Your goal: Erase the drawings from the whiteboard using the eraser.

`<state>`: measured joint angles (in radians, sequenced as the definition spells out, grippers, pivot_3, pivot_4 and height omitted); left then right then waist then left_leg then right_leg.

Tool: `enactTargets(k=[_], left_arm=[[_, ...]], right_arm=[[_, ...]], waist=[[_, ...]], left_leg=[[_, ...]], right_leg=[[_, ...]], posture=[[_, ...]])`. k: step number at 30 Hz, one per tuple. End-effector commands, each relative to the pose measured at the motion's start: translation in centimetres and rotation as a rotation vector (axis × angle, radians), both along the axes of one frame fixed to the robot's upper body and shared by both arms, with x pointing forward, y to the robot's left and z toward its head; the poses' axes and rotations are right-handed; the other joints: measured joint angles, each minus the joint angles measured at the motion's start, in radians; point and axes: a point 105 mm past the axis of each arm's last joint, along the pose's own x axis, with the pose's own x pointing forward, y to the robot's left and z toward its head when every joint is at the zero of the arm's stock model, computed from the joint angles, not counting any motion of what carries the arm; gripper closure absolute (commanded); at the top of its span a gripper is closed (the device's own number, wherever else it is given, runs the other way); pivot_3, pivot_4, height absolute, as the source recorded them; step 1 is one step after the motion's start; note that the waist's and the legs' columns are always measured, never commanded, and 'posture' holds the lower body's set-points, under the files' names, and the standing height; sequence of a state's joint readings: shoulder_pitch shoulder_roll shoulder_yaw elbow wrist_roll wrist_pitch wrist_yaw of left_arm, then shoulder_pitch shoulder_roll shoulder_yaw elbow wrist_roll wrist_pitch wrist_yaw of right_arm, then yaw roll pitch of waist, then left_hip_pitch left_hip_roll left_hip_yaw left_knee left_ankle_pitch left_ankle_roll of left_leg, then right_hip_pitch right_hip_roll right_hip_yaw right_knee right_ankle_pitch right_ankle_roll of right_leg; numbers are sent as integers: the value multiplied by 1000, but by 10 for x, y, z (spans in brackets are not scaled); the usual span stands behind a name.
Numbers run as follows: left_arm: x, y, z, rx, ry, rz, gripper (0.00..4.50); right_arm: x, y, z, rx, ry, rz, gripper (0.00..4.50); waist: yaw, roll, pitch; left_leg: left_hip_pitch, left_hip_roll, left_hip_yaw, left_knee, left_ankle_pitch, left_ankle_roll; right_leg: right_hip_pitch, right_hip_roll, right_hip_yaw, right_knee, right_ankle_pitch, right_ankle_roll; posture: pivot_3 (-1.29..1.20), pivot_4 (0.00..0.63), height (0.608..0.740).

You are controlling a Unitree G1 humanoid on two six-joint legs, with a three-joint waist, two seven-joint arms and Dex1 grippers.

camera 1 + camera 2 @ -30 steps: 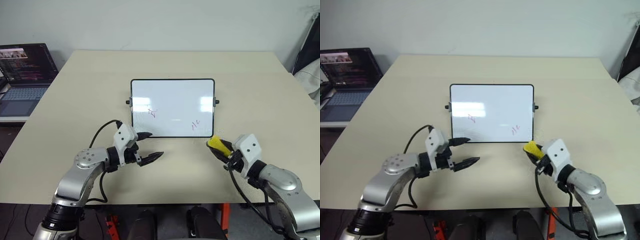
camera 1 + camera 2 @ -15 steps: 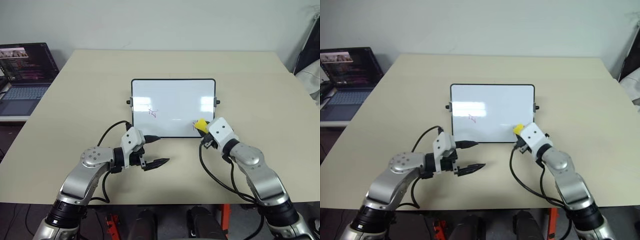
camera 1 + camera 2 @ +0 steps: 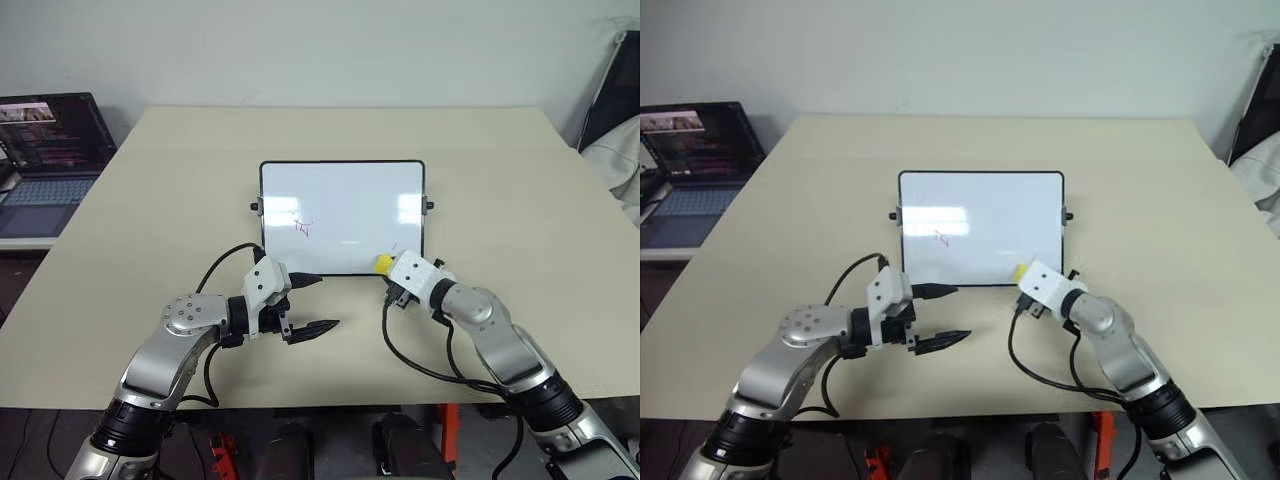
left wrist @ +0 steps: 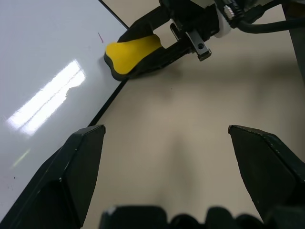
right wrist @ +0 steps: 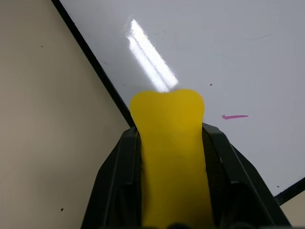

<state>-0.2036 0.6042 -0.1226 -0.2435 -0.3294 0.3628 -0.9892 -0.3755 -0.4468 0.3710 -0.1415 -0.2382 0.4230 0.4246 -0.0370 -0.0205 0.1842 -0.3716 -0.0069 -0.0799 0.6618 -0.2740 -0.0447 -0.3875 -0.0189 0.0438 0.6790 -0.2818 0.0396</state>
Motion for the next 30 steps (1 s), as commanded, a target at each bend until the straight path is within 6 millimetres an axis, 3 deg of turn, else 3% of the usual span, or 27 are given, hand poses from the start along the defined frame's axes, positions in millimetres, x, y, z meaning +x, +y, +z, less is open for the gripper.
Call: enactTargets(k=[1,7,12,14,18,23,30], left_arm=[[-2,-3,7,-5,-35,-22,0],[-2,-5,7,-6,-33,-28,0],[-2,-8,10,-9,-33,-30,0],[-2,-8,10,-9,-33,-29,0],[-2,-8,11,-11,-30,-24,0],[-4,-6,11,-14,-25,-16,0],[-1,0,6,-11,-5,30,0]], right_arm=[[25,-34,25,1,-129,-187,3210],[20,-41,9,-3,-40,-195,3210],[-4,-22,-18,15,156,-69,3210],[-5,-21,-17,7,152,-64,3210],[10,-24,5,10,12,-117,3211],[16,-7,33,55,-121,-64,3211],[-2,9,0,-2,46,47,3211]], waist=[[2,0,0],[5,0,0],[5,-1,0],[3,-1,0],[0,-1,0],[0,0,0],[-1,0,0]], left_leg=[[0,0,0,0,1,1],[0,0,0,0,2,2],[0,0,0,0,2,2],[1,0,0,0,2,2],[2,1,1,0,2,2],[2,1,1,0,2,2],[-1,1,0,-2,0,1]], right_leg=[[0,0,0,0,0,1],[1,0,0,0,3,-2],[1,0,0,0,3,-2],[1,0,0,0,2,-1],[2,-1,1,0,0,2],[1,-1,1,0,1,2],[-1,-1,0,-1,3,-2]], posture=[[0,150,740],[0,150,740],[0,150,740],[0,150,740],[0,150,740],[0,150,740],[0,150,740]])
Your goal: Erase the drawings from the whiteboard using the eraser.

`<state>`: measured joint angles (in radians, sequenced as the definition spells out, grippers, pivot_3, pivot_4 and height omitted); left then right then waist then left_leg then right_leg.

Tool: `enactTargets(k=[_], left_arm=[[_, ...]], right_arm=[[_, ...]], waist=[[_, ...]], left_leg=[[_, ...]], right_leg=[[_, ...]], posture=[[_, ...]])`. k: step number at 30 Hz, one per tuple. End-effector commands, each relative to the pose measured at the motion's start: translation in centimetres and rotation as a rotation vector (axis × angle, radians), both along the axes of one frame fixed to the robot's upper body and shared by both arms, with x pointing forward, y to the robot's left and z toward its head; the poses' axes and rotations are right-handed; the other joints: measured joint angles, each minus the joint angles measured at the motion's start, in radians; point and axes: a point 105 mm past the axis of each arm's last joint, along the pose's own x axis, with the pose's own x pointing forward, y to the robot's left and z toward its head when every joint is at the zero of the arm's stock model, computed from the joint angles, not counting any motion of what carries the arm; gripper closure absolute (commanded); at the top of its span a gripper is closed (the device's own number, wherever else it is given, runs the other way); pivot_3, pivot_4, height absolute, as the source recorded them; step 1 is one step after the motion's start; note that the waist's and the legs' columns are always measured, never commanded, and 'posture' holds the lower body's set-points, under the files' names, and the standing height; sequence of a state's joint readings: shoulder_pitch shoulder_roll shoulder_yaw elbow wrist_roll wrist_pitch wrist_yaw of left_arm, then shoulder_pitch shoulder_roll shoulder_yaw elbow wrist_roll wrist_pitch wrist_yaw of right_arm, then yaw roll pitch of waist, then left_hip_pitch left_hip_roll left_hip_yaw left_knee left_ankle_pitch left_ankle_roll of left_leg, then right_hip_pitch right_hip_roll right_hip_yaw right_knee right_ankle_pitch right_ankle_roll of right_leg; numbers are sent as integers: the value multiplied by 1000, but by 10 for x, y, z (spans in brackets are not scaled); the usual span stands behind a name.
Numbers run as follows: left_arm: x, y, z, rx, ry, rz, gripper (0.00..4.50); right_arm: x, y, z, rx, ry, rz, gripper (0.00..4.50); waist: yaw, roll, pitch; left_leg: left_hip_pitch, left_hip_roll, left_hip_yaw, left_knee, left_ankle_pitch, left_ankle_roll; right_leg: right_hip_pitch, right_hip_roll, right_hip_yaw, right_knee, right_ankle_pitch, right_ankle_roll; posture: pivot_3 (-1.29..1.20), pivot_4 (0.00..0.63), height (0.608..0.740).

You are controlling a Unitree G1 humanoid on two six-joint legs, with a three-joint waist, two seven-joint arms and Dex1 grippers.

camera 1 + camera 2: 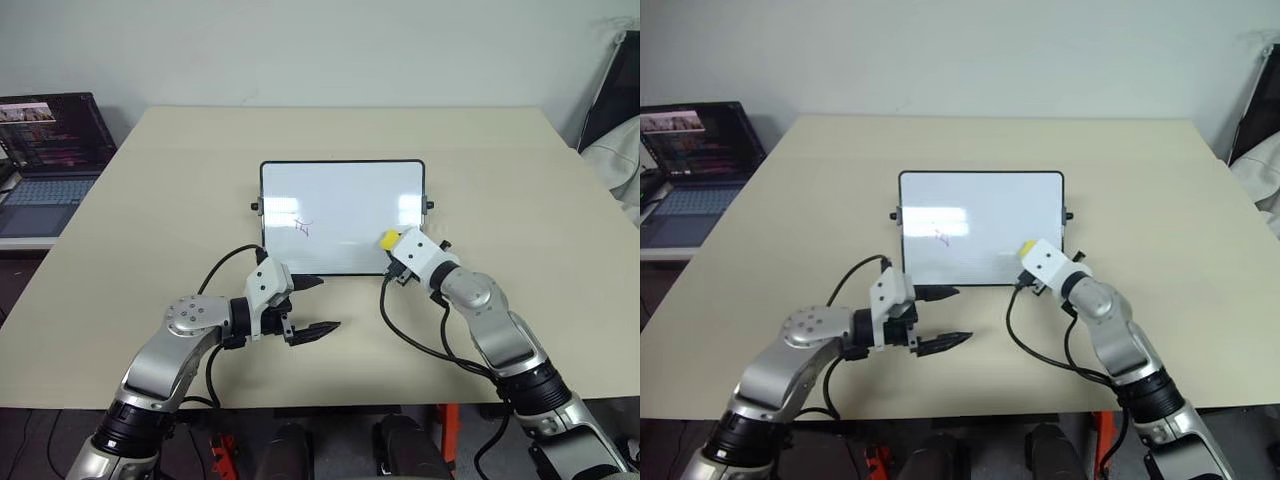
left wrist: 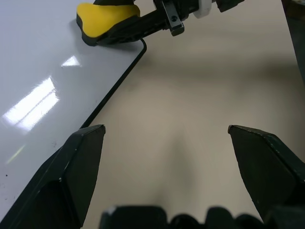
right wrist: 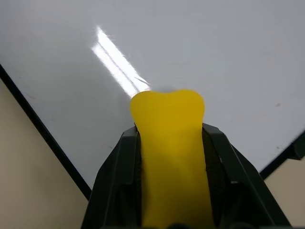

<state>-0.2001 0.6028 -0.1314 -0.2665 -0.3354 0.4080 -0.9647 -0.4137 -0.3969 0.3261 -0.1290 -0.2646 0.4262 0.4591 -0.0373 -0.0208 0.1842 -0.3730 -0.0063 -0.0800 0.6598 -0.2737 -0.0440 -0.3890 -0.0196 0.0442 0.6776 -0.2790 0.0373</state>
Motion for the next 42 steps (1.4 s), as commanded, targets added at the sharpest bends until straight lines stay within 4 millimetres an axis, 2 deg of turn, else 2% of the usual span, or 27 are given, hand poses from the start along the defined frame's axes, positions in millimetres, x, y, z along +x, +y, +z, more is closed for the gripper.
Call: enactTargets(k=[1,4,8,14,19,23,30,42], left_arm=[[0,3,7,-11,-30,24,0],[2,7,5,-18,-33,59,0],[15,26,8,-51,-76,211,0],[19,57,13,-75,-156,402,0],[12,75,11,-75,-175,504,0],[7,84,15,-103,-179,586,0],[8,91,22,-121,-194,644,0],[19,101,29,-140,-213,701,0]], right_arm=[[-11,5,-16,-37,79,54,3211],[-10,1,-13,-29,52,33,3211],[-3,-8,21,138,-15,-17,3211],[-29,-11,41,283,9,95,3211],[-49,-6,42,308,20,160,3212],[-56,8,39,360,43,192,3212],[-49,37,47,412,24,258,3212],[-45,51,50,413,-6,301,3212]], waist=[[0,0,0],[1,0,0],[5,0,0],[5,0,1],[5,0,1],[6,0,1],[3,0,1],[7,0,1]], left_leg=[[0,0,0,0,0,0],[0,0,-1,0,0,0],[-1,0,-1,0,0,0],[-3,1,-3,-1,-1,-1],[-7,0,-3,-1,-1,-2],[-7,1,-4,-1,-2,-2],[-6,1,-3,0,-2,-2],[-7,0,-4,-1,-2,-2]], right_leg=[[0,0,0,0,0,0],[0,-1,0,-1,0,0],[0,-1,-1,-2,0,0],[-1,-2,-1,-3,0,0],[-4,-3,-2,-6,-1,1],[-4,-3,-1,-6,-1,0],[-3,-2,-2,-5,-1,0],[-4,-3,-3,-5,-1,0]], posture=[[0,150,740],[0,150,740],[0,150,740],[0,150,740],[0,150,740],[0,150,740],[0,150,740],[0,150,740]])
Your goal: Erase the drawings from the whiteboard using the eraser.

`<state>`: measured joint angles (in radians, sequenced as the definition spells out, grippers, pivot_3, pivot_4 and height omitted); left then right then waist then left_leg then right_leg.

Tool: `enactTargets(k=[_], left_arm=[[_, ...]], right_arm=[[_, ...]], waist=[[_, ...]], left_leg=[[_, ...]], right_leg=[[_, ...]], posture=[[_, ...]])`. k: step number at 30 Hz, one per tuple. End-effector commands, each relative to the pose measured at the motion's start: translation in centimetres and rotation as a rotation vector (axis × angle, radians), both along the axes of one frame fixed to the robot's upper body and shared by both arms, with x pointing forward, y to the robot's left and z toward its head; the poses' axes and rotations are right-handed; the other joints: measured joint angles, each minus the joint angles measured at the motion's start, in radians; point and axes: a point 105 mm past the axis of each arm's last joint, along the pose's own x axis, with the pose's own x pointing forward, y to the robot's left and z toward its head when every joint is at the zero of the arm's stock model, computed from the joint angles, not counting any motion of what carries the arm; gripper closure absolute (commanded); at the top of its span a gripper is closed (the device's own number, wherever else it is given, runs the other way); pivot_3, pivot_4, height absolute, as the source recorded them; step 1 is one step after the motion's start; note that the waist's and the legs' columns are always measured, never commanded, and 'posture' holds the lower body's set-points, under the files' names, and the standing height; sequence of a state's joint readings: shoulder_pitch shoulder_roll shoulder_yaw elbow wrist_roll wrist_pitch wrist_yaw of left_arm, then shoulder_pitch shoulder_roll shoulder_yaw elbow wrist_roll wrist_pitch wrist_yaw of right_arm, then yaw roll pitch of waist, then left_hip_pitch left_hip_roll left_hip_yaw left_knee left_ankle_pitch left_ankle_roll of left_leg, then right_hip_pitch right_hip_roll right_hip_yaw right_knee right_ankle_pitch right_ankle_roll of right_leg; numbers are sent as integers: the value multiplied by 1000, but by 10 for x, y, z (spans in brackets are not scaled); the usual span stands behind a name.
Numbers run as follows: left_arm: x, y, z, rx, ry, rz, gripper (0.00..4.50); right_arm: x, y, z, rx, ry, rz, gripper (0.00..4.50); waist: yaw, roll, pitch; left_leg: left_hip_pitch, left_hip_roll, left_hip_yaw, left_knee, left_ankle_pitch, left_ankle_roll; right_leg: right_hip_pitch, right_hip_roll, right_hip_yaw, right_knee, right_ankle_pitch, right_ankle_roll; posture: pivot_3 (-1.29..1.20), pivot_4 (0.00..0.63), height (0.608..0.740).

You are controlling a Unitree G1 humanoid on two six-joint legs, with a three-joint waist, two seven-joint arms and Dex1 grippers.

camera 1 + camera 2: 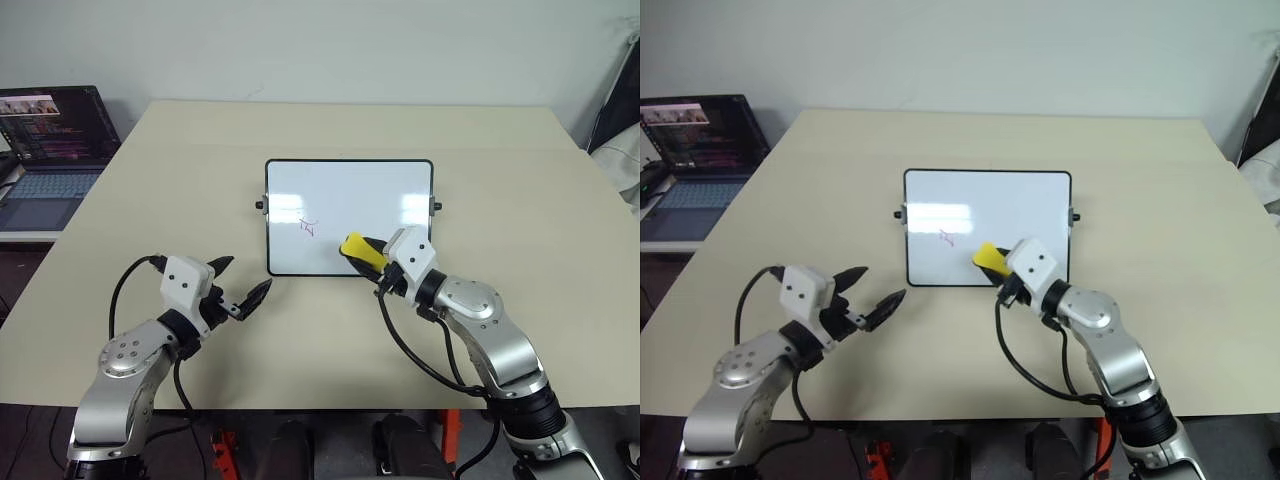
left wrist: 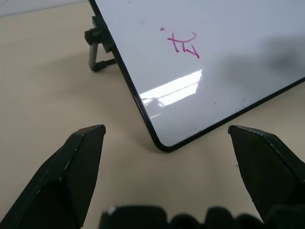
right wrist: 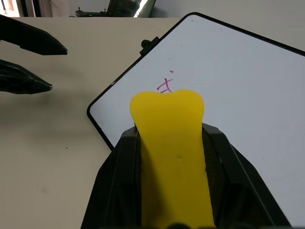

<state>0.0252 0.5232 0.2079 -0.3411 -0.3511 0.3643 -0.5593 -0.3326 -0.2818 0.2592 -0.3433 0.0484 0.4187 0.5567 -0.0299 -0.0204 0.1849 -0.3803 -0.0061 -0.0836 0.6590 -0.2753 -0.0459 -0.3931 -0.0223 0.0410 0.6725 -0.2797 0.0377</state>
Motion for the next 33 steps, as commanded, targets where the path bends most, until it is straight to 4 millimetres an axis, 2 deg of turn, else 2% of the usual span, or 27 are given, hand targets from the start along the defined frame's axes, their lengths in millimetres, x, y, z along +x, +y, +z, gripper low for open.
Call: enactTargets(k=[1,6,10,13,16,23,25,30,33], left_arm=[[5,5,14,-10,-49,23,0],[11,0,18,-3,-46,-6,0],[14,-6,14,21,-18,-60,0],[16,-9,14,24,-12,-80,0],[18,-12,14,26,-11,-94,0],[20,-21,13,33,-7,-129,0],[20,-24,13,36,-6,-142,0],[19,-26,12,40,-5,-148,0],[18,-26,10,41,-3,-148,0]], right_arm=[[0,4,12,7,-71,15,3212],[11,14,17,-52,-136,38,3212],[44,40,33,-122,-210,52,3212],[60,53,40,-153,-244,60,3212],[70,68,37,-230,-256,101,3212],[92,88,25,-372,-251,108,3213],[99,90,15,-446,-213,114,3213],[90,88,-15,-650,-184,269,3213],[97,87,-9,-686,-266,226,3213]], waist=[[0,0,0],[-2,0,0],[-12,0,0],[-14,0,0],[-13,0,0],[-12,0,0],[-15,0,0],[-25,0,0],[-25,0,0]], left_leg=[[0,0,0,0,0,0],[0,0,1,0,0,0],[1,0,2,0,0,0],[0,0,2,1,0,0],[-1,0,2,0,0,0],[-8,0,4,1,0,0],[-8,0,4,1,0,0],[-6,0,4,1,0,0],[-5,0,4,1,0,0]], right_leg=[[0,0,0,0,0,0],[0,0,0,1,0,0],[-2,1,1,3,0,0],[-3,2,1,5,0,0],[-5,1,1,5,0,-1],[-13,0,2,6,0,-1],[-13,0,2,7,0,-1],[-12,0,2,8,0,-1],[-11,0,3,8,0,-1]], posture=[[0,150,740],[0,150,740],[0,150,740],[0,150,740],[0,150,740],[0,150,740],[0,150,740],[0,150,740],[0,150,740]])
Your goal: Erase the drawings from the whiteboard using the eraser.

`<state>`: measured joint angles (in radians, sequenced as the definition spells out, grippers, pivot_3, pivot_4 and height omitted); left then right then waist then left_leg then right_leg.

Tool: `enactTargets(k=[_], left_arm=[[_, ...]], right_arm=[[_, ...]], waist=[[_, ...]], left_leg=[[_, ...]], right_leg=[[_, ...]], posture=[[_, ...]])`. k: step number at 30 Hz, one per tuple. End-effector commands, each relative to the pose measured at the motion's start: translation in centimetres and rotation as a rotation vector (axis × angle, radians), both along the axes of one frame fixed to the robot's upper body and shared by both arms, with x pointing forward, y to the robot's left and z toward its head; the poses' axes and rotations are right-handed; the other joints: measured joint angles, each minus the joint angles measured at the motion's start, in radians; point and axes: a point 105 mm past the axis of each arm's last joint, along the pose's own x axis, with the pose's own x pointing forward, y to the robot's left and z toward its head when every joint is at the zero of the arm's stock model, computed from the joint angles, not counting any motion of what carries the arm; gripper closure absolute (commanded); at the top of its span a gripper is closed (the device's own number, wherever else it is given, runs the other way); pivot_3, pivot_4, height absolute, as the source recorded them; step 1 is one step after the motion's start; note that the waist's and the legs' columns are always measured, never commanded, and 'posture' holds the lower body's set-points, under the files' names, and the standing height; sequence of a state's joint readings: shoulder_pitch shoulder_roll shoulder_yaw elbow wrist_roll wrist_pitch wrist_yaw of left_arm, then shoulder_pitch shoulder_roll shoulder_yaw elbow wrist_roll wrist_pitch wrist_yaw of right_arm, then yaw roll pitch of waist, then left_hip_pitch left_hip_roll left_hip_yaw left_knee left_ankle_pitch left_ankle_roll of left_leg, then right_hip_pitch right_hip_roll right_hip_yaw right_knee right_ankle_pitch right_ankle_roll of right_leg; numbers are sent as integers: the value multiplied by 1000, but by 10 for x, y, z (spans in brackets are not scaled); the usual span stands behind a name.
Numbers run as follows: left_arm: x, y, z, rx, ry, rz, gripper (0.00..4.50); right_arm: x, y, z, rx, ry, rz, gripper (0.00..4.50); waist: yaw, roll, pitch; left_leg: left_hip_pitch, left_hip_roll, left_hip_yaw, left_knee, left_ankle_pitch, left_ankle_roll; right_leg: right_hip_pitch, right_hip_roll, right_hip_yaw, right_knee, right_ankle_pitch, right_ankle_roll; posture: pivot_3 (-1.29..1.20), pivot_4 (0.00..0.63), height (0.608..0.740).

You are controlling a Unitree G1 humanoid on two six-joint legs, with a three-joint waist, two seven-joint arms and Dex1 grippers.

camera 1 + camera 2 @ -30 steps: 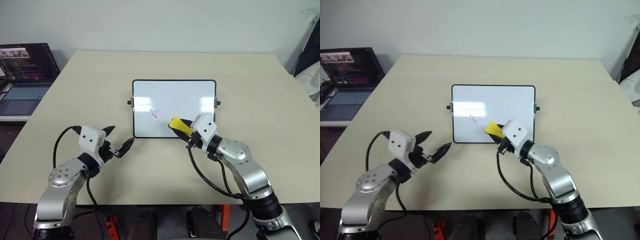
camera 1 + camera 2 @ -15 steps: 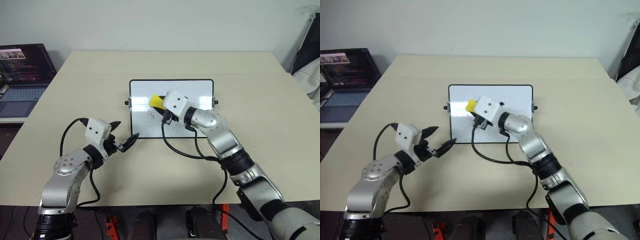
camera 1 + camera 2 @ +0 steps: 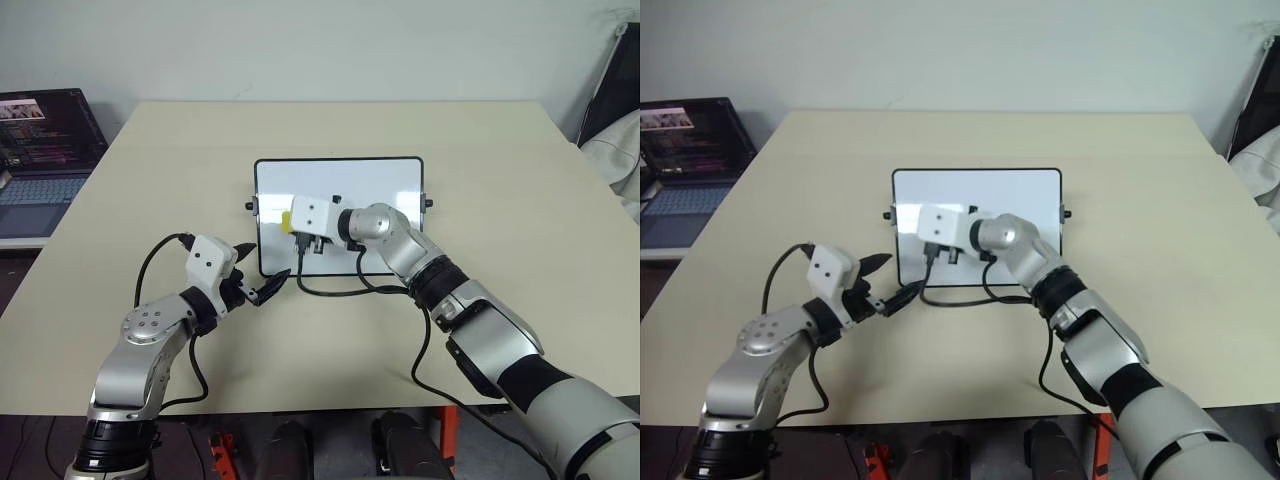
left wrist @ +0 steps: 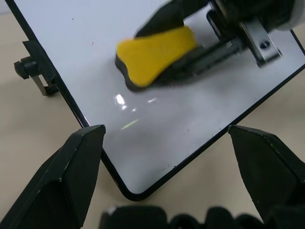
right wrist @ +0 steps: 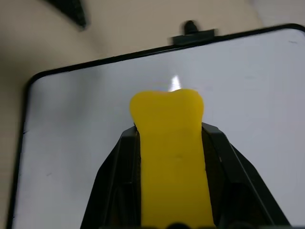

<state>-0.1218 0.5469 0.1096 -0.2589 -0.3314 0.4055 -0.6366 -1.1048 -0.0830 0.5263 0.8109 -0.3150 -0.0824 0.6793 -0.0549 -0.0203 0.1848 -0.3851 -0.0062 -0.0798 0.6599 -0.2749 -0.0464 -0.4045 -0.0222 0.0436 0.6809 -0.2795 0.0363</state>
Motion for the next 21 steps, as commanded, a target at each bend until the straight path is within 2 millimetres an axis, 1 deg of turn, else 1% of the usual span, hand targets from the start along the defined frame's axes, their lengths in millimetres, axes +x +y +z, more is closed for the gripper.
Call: enactTargets(k=[1,3,4,5,6,8,10,12,14,16,17,20,21], left_arm=[[-2,-1,7,7,-37,-8,0],[-3,-3,7,6,-36,-11,0],[-3,-4,7,6,-35,-14,0],[-4,-4,7,7,-34,-16,0],[-4,-5,7,8,-34,-17,0],[-4,-5,7,8,-33,-18,0],[-5,-5,7,9,-33,-19,0],[-4,-4,7,9,-32,-21,0],[-4,-5,6,10,-30,-24,0],[-3,-5,6,9,-28,-31,0],[-2,-6,6,10,-28,-35,0],[0,-8,7,9,-30,-44,0],[0,-9,7,8,-30,-46,0]], right_arm=[[17,-10,4,-37,-117,-76,3213],[27,-8,25,37,-202,-128,3213],[29,-7,32,58,-226,-142,3213],[31,-8,35,66,-232,-150,3213],[32,-9,33,55,-224,-151,3213],[31,-14,18,-4,-172,-133,3213],[19,-21,-10,-106,-71,-61,3213],[10,-27,-27,-168,-16,-8,3214],[7,-33,-34,-197,-3,4,3214],[8,-38,-35,-220,-20,-1,3214],[10,-39,-31,-211,-36,-16,3215],[33,-41,7,-73,-177,-153,3215],[38,-43,16,-39,-204,-184,3215]], waist=[[-1,0,0],[-1,0,0],[0,0,0],[2,0,0],[4,0,0],[4,0,0],[4,0,0],[4,0,0],[4,0,-1],[4,0,0],[5,0,0],[9,1,0],[9,2,1]], left_leg=[[0,0,0,0,0,0],[1,0,0,0,0,0],[1,0,-1,0,1,-1],[1,0,-1,0,1,-1],[1,0,-1,0,2,-2],[2,0,-1,0,2,-2],[2,0,-1,0,2,-2],[2,0,-1,0,2,-2],[2,0,-1,0,2,-2],[3,0,-1,0,2,-2],[4,0,-1,1,2,-1],[9,0,-3,1,3,-1],[11,0,-3,1,3,0]], right_leg=[[0,0,0,1,0,0],[0,0,0,2,1,-1],[0,0,0,2,1,-2],[0,0,-1,2,2,-3],[0,0,-1,2,2,-3],[1,1,-1,2,2,-3],[1,1,-1,2,2,-3],[2,1,-1,1,2,-3],[2,1,-1,1,2,-3],[3,1,-1,2,3,-3],[3,1,-1,2,3,-3],[9,1,-2,1,3,-3],[12,2,-2,1,3,-3]], posture=[[0,150,740],[0,150,740],[0,150,740],[0,150,740],[0,150,740],[0,150,740],[0,150,740],[0,150,740],[0,150,740],[0,150,740],[0,150,740],[0,150,740],[0,150,740]])
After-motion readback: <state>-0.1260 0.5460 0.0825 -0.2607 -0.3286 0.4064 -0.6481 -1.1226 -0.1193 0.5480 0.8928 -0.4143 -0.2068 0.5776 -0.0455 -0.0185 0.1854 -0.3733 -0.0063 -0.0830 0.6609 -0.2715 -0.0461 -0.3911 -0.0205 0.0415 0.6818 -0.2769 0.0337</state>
